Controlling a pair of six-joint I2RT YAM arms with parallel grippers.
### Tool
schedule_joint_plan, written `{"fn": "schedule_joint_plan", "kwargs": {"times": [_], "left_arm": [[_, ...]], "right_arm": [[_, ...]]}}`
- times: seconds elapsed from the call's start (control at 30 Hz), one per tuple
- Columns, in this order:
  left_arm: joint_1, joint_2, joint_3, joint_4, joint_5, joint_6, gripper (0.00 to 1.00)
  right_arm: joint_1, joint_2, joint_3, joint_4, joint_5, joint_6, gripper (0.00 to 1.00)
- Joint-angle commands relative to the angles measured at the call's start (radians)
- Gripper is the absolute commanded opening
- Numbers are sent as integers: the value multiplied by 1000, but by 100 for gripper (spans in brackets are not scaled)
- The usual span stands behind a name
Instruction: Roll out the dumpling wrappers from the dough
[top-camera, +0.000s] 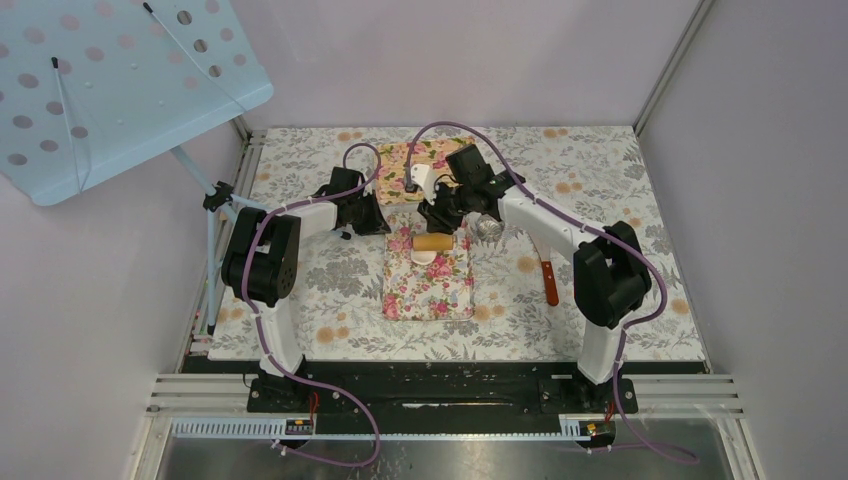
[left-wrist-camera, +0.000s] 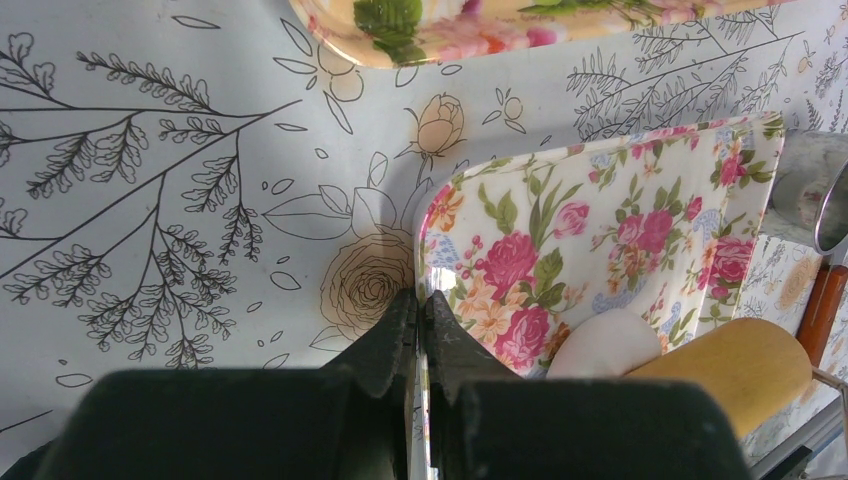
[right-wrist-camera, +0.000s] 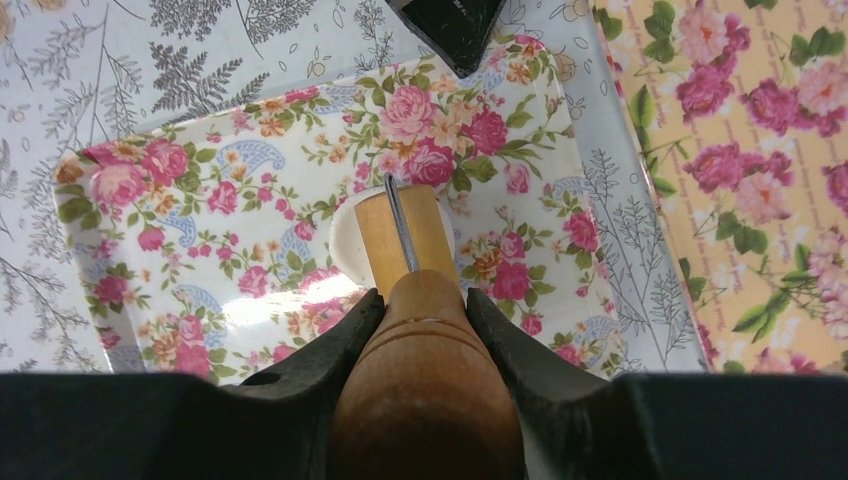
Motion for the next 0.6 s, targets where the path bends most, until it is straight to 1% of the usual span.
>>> {"fn": "schedule_joint_plan", "kwargs": {"times": [0.0, 0.3, 0.4, 0.57], "left_arm": [[-8, 32, -7, -72, 4, 32, 0], [-8, 34, -8, -72, 7, 32, 0], [-8, 33, -8, -72, 6, 32, 0], [-8, 34, -10, -72, 8, 32, 0]], "right_arm": [[-1, 6, -14, 8, -6, -136, 0], [0, 36, -47, -66, 17, -200, 0], [0, 37, -84, -88, 13, -215, 0], [6, 42, -81, -127, 1, -191, 0]]}}
